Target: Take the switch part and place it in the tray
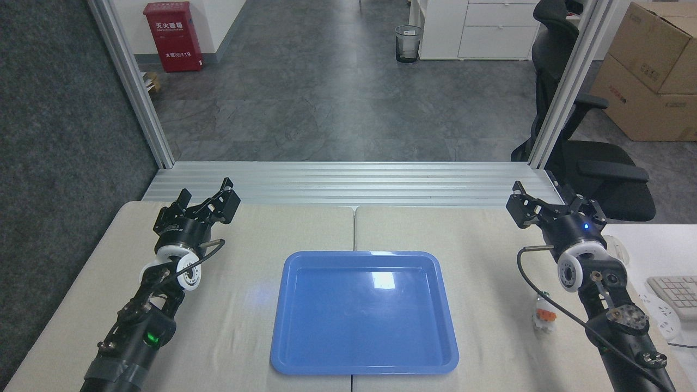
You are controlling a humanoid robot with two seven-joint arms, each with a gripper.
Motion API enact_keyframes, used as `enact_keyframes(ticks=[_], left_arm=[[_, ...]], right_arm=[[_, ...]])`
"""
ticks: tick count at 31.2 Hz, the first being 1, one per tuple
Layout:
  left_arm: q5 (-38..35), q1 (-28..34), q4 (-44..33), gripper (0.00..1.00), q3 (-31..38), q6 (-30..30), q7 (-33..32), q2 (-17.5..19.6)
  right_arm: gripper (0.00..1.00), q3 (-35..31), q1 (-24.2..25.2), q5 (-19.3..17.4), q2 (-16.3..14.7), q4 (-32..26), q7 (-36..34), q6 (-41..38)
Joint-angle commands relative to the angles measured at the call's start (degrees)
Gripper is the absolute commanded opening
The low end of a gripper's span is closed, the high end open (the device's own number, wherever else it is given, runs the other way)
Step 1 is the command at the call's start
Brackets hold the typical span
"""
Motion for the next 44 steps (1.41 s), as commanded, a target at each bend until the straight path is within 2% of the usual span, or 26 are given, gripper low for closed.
enact_keyframes(ticks=[1,44], left_arm=[[-0.05,0.0,0.0,1.0,-0.01,0.09,0.02,0.0],[0.04,0.0,0.0,1.0,-0.01,0.01,0.02,0.0]], right_arm=[[0.98,0.05,-3.1,0.02,-0.44,2.01,-0.1,-0.05],[0.99,0.4,0.33,0.11,-0.35,1.13,-2.38,-2.16]])
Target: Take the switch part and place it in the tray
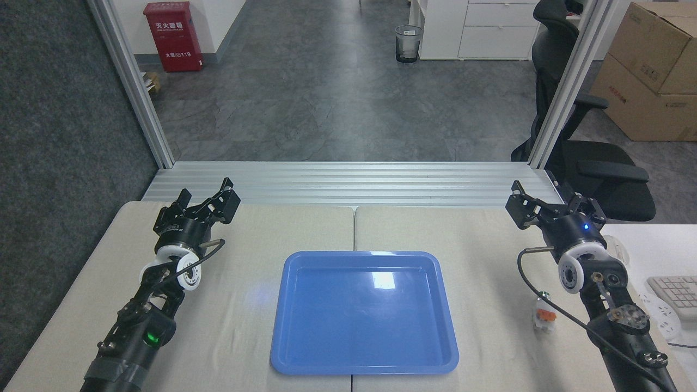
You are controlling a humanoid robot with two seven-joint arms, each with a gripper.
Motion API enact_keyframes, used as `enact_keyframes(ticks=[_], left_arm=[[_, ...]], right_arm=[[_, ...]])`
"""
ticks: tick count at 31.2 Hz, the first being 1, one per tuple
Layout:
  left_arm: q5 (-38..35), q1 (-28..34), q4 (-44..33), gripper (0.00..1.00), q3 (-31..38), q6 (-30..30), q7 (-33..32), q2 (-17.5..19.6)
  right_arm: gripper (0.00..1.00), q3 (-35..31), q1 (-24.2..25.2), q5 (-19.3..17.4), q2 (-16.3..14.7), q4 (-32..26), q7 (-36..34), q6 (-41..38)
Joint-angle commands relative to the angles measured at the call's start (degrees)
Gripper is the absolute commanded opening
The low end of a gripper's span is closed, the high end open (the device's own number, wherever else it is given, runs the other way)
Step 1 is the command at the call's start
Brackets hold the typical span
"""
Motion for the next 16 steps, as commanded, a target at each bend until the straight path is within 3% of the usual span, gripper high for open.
enact_keyframes(ticks=[1,10,13,16], left_arm=[[0.0,0.0,0.0,1.0,0.08,0.01,0.01,0.0],[0.0,0.0,0.0,1.0,0.0,0.01,0.01,0.0],[0.0,0.0,0.0,1.0,0.0,0.01,0.01,0.0],[0.0,0.0,0.0,1.0,0.0,0.01,0.01,0.0]], right_arm=[[0.99,0.17,0.42,0.07,-0.01,-0.34,-0.53,0.13],[0.99,0.61,0.68,0.07,-0.1,-0.78,-0.62,0.13],[0.99,0.35,1.99,0.07,-0.62,-3.67,-0.53,0.13],[0.99,-0.18,6.64,0.16,-1.59,-8.84,-0.53,0.48]])
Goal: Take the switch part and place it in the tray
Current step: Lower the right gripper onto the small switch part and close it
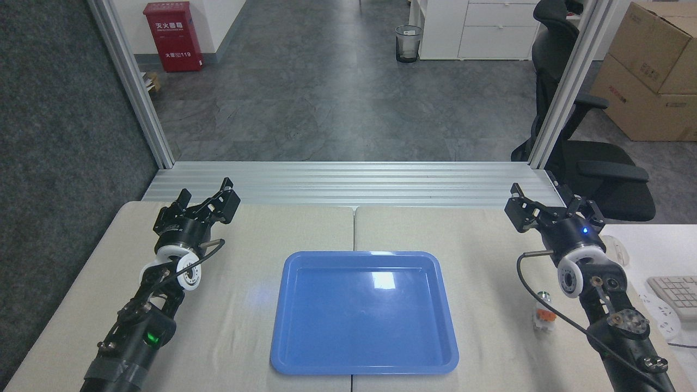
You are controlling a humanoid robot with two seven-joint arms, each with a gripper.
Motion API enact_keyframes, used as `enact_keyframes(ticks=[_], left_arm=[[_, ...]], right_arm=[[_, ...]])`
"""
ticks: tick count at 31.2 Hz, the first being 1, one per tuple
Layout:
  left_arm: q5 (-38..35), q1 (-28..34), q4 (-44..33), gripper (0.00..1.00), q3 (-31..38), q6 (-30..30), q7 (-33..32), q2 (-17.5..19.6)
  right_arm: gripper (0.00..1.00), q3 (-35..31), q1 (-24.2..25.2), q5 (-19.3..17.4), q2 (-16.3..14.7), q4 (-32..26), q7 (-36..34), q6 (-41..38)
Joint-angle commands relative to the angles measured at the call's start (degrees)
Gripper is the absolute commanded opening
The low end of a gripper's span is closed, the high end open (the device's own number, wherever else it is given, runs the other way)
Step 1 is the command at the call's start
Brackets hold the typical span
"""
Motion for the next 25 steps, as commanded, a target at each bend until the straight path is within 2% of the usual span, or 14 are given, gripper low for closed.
enact_keyframes(ticks=[1,3,6,11,18,25], left_arm=[[0.0,0.0,0.0,1.0,-0.01,0.01,0.01,0.0],[0.0,0.0,0.0,1.0,-0.01,0.01,0.01,0.0],[0.0,0.0,0.0,1.0,-0.01,0.01,0.01,0.0],[0.0,0.0,0.0,1.0,-0.01,0.01,0.01,0.0],[0.0,0.0,0.0,1.0,-0.01,0.01,0.01,0.0],[0.0,0.0,0.0,1.0,-0.01,0.01,0.01,0.0]], right_arm=[[0.99,-0.41,7.0,0.18,-2.66,-9.63,0.13,0.61],[0.99,-1.63,10.77,0.1,-3.89,-11.93,0.13,2.01],[0.99,-2.95,14.48,0.27,-4.07,-11.94,-0.05,3.34],[0.98,-2.95,17.99,0.45,-3.81,-7.46,-2.77,4.31],[0.98,-2.34,20.55,0.54,-2.14,-2.72,-3.13,4.4],[0.98,0.38,20.38,0.54,-2.05,6.69,-6.2,4.13]])
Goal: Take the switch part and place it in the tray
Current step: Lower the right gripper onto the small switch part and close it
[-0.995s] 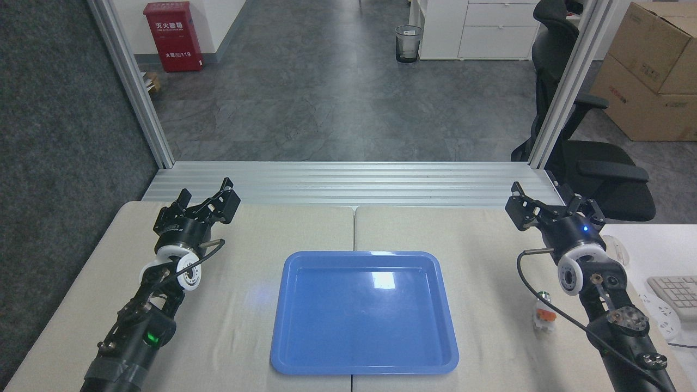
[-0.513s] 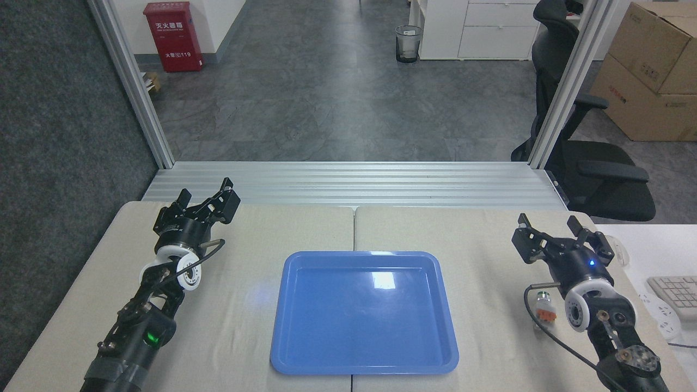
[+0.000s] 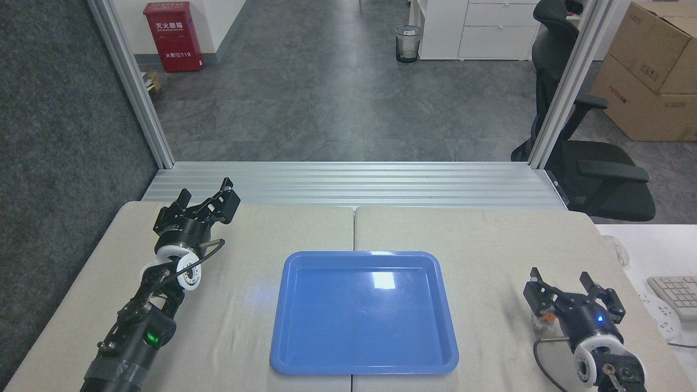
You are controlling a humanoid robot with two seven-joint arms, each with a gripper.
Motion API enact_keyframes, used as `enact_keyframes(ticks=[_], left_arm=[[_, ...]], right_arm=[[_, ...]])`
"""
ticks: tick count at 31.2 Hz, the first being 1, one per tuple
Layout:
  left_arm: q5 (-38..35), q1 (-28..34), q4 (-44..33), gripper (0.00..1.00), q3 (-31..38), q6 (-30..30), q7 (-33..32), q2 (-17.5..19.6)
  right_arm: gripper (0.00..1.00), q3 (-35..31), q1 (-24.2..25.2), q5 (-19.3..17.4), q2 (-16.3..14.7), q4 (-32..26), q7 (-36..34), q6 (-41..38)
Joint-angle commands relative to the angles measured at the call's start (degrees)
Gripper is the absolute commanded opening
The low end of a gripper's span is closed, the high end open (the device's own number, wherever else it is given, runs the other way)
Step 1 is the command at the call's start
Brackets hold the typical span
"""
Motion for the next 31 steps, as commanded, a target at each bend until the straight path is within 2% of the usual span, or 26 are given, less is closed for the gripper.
enact_keyframes(ticks=[1,8,12,15,18,21,23,25,28,31], left_arm=[[0.0,0.0,0.0,1.0,0.0,0.01,0.02,0.0],[0.0,0.0,0.0,1.0,0.0,0.01,0.02,0.0],[0.0,0.0,0.0,1.0,0.0,0.01,0.02,0.0],[0.0,0.0,0.0,1.0,0.0,0.01,0.02,0.0],[0.0,0.0,0.0,1.0,0.0,0.01,0.02,0.0],[0.0,0.0,0.0,1.0,0.0,0.01,0.02,0.0],[0.0,0.0,0.0,1.0,0.0,0.01,0.02,0.0],[0.0,0.0,0.0,1.0,0.0,0.01,0.02,0.0],[0.0,0.0,0.0,1.0,0.0,0.01,0.02,0.0],[0.0,0.0,0.0,1.0,0.0,0.01,0.02,0.0]], right_arm=[[0.98,2.56,2.38,0.08,0.11,9.84,-2.3,-0.14],[0.95,4.94,2.64,-0.01,0.46,10.45,-2.56,-0.22],[0.77,6.61,2.55,-0.01,0.55,10.54,-2.65,-0.31],[0.74,7.57,2.55,-0.09,0.55,10.89,-2.65,-0.05],[0.42,7.66,2.47,-0.44,0.55,10.89,-2.65,0.04],[0.31,6.61,2.12,-0.8,1.34,10.72,-2.65,0.39],[0.16,6.17,1.85,-0.88,3.01,10.28,-2.65,0.83],[0.08,4.86,1.85,-0.88,3.89,9.32,-2.65,1.0],[0.03,1.96,1.33,-0.88,4.07,6.95,-2.39,1.01],[0.0,1.25,-1.92,-0.88,4.24,3.09,-2.04,1.01]])
